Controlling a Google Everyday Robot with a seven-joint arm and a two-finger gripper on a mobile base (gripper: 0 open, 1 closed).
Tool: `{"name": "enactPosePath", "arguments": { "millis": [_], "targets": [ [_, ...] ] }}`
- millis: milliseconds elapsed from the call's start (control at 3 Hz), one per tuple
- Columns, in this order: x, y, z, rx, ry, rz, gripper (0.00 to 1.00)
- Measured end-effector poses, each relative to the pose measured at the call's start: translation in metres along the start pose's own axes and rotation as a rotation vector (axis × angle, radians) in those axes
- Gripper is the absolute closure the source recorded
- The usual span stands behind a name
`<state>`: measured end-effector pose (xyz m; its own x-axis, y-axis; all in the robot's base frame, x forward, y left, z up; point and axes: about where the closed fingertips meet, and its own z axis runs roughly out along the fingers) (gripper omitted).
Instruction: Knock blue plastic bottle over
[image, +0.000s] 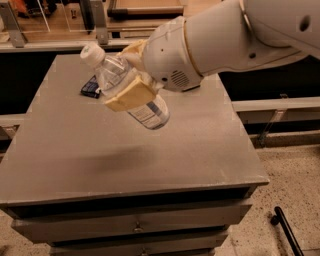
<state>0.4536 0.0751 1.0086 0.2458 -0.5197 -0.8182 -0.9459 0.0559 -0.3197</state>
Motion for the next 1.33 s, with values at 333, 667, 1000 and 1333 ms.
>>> {"name": "enactPosePath", "arguments": {
  "millis": [333,667,1000,1333],
  "targets": [
    [0.035,-0.009,0.0,-0.057,0.083,0.019,1.0],
    [0.085,-0.02,-0.003,-0.15,0.189,0.051,1.0],
    [0.107,-0.021,-0.01,-0.181,0.264,0.061,1.0],
    [0.115,-0.017,-0.012,-0.206,0.377,0.056,1.0]
  ]
}}
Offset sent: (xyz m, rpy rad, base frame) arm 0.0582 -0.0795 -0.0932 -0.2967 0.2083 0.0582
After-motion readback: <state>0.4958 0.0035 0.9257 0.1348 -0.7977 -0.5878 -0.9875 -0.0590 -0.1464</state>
